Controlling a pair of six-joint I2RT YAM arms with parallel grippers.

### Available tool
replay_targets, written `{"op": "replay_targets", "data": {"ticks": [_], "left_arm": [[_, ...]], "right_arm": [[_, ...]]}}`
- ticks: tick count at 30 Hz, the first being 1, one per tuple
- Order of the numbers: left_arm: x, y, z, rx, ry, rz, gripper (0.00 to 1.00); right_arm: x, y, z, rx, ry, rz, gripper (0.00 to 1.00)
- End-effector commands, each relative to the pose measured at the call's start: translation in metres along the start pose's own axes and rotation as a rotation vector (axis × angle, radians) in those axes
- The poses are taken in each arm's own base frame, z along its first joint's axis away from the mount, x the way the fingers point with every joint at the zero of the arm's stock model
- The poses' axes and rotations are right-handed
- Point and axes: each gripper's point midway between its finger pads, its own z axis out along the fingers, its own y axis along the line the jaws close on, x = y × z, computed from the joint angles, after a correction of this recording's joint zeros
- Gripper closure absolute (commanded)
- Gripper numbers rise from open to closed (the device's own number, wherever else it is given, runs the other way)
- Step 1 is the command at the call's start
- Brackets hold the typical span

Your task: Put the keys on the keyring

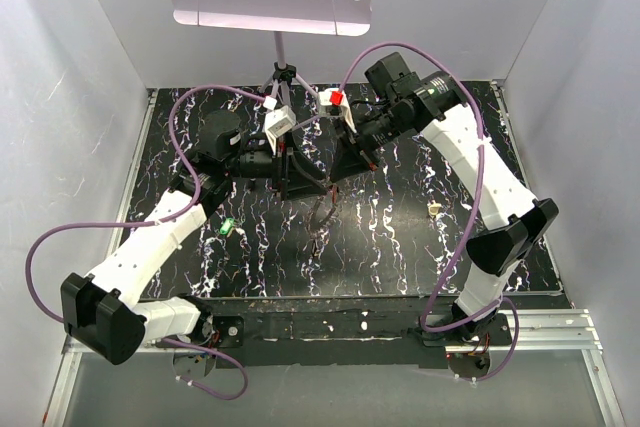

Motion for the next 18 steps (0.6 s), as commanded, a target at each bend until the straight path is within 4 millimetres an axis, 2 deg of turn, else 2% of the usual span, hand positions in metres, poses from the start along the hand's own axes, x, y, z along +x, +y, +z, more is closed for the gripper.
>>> {"op": "replay_targets", "data": {"ticks": [1, 11, 18], "left_arm": [[-0.0137, -0.0096, -0.0033, 0.032, -0.021, 0.062, 0.56], [-0.0107, -0.0069, 0.0000, 0.043, -0.015, 0.048, 0.74], [-0.0061, -0.0070, 0.0017, 0.048, -0.007, 0.038, 0.75]], "right_arm": [[0.0084, 0.0396, -0.0076, -0.096, 0.042, 0.121, 0.99], [0.0069, 0.0404, -0.0058, -0.102, 0.040, 0.122, 0.99], [0.0062, 0.0413, -0.0048, -0.109, 0.036, 0.130, 0.99]]}}
